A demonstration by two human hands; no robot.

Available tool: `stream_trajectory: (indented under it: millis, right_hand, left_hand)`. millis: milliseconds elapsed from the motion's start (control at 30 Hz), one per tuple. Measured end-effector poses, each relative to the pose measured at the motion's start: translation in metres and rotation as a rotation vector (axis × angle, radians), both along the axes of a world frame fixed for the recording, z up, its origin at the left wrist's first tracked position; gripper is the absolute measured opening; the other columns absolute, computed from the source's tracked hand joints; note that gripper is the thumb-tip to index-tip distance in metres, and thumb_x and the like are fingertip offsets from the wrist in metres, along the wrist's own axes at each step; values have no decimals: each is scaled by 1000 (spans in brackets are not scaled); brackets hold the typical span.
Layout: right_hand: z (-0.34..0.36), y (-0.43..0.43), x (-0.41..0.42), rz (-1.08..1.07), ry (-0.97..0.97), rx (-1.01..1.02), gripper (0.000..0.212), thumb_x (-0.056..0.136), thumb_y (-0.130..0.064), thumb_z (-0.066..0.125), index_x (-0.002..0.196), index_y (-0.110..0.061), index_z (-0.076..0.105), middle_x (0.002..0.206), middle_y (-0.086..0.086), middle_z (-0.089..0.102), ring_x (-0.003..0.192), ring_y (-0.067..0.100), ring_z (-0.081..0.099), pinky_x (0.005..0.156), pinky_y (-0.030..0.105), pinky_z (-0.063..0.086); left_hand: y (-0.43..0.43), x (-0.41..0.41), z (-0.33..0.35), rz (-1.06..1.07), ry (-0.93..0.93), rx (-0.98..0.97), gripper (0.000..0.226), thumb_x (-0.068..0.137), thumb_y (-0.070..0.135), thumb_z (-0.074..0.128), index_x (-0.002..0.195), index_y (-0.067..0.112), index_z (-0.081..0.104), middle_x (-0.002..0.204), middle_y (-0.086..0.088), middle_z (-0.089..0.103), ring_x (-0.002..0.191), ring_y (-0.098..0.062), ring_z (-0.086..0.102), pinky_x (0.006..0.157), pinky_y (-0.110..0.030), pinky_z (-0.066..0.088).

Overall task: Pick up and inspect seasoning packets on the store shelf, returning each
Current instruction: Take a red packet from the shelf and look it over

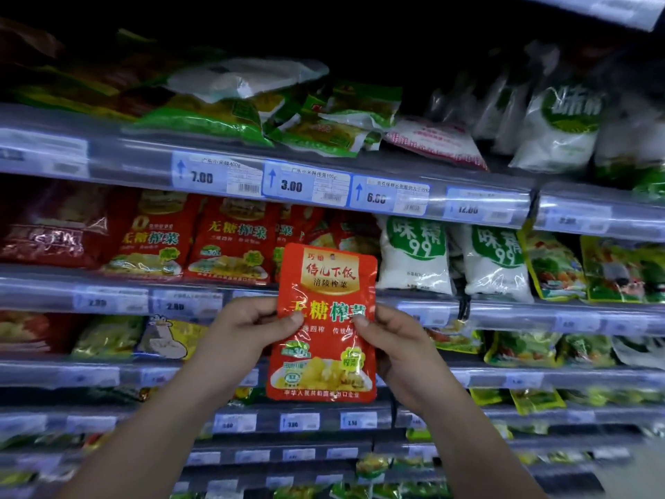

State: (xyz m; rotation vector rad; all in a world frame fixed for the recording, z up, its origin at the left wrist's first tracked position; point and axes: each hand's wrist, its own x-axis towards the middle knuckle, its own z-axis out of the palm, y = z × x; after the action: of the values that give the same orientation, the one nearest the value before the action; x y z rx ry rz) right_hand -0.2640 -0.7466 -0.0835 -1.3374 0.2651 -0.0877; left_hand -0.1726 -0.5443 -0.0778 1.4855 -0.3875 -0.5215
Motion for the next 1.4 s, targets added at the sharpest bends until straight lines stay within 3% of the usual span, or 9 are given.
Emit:
stream_trajectory:
  millis: [100,233,500,633,867,1067,1167,1267,1400]
  right_hand:
    - [-1,0,3,-51,12,40,39,86,-32,66,116,-8,71,113,17,76,101,32,74,86,48,61]
    - [9,-6,11,-63,-64,-58,27,97,-27,57,115,-14,72,111,10,78,97,23,75,71,35,60]
    - [14,-10,12,-78,-66,-89,22,93,-33,64,101,-18,79,106,12,79,100,33,75,86,50,60]
    - [16,-18,10,-58,-36,-95,32,97,-37,59,102,-12,78,104,16,79,98,36,75,86,49,60]
    - [15,-25,7,-23,-56,87,41,92,-39,55,103,-7,78,103,21,78,87,31,76,75,43,59]
    - [12,-24,6,-3,-45,147,40,87,-42,56,94,-14,82,101,20,78,85,31,76,75,45,58]
    - [13,-21,8,13,-41,172,42,86,-43,56,100,-11,80,104,20,78,88,31,76,74,44,62]
    - [11,-20,6,62,-27,70,44,95,-44,55,115,-10,73,114,18,76,102,32,73,88,52,58]
    - [2,-25,3,128,-1,-173,31,89,-26,70,112,-6,73,110,19,77,100,32,74,82,41,60]
  left_hand:
    - [3,1,3,-13,-14,32,21,91,19,65,104,9,77,100,-7,81,94,-24,77,86,-38,59]
    - [2,1,9,-26,-53,98,18,93,20,66,104,12,77,99,-2,81,92,-18,78,78,-27,62]
    - [-22,-5,19,162,-222,108,13,86,28,72,97,22,76,97,12,79,89,-8,76,73,-28,62]
    - [-32,-12,18,177,-180,54,25,89,38,63,94,18,77,91,0,81,83,-15,78,71,-30,62]
    - [-43,-11,30,186,156,-118,20,89,26,68,74,26,82,76,-8,79,68,-19,75,72,-36,54]
    - [-37,-7,26,158,198,-147,19,73,34,74,83,19,81,83,-14,78,75,-28,74,82,-43,55]
    - [-36,-5,26,159,154,-153,20,73,34,73,82,18,81,80,-14,77,71,-27,75,73,-38,59]
    - [-34,0,28,204,80,-182,16,81,30,71,81,18,81,75,-13,77,64,-25,75,60,-34,61]
    - [-29,12,29,312,89,-196,27,92,34,65,83,10,74,68,-8,75,62,-21,74,59,-33,59]
